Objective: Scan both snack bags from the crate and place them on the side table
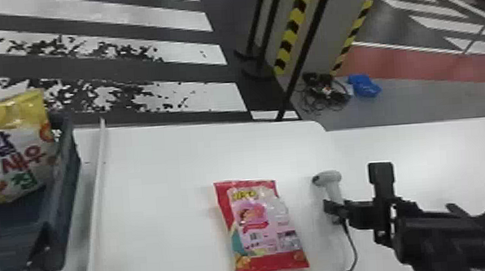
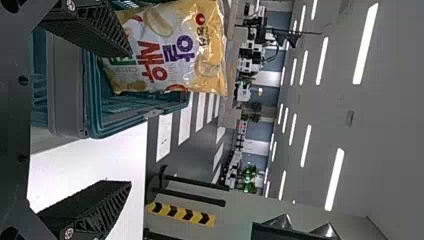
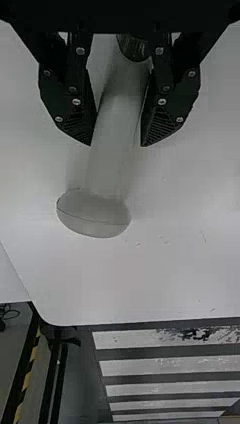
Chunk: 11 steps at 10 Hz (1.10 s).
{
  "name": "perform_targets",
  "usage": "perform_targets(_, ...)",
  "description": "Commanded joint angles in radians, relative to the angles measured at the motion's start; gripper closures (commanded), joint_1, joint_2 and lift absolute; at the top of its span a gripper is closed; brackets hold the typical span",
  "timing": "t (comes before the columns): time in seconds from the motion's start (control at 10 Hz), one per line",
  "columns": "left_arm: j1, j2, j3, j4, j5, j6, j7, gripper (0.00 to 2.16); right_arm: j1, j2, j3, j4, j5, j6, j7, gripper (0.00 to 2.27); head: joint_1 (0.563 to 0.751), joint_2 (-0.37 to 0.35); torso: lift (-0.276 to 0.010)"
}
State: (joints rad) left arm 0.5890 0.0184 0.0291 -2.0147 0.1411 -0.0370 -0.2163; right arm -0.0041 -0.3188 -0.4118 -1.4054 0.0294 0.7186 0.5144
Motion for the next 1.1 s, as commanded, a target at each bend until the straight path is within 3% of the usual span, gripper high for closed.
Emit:
perform_targets(0.0,0.002,0.0,0.0,0.001,0.0,0.0,0.0,0.08,0.003,0.0,-0.008,-0.009,-0.002,0.002,-0.001,2.26,0.695,-0.35,-0.095)
perform_targets(0.3,0.002,0.0,0.0,-0.001,0.0,0.0,0.0,0.08,0.05,0.015,-0.041,-0.127,-0.017,0.057,-0.002,2.26,0.695,-0.35,-0.095)
perform_targets(1.0,-0.003,0.005,-0.009,0.001,0.003,0.003,-0.002,0.08,0.352,0.173,-0.097,-0.754,-0.071,0.505,-0.028,2.26,0.695,-0.346,-0.095)
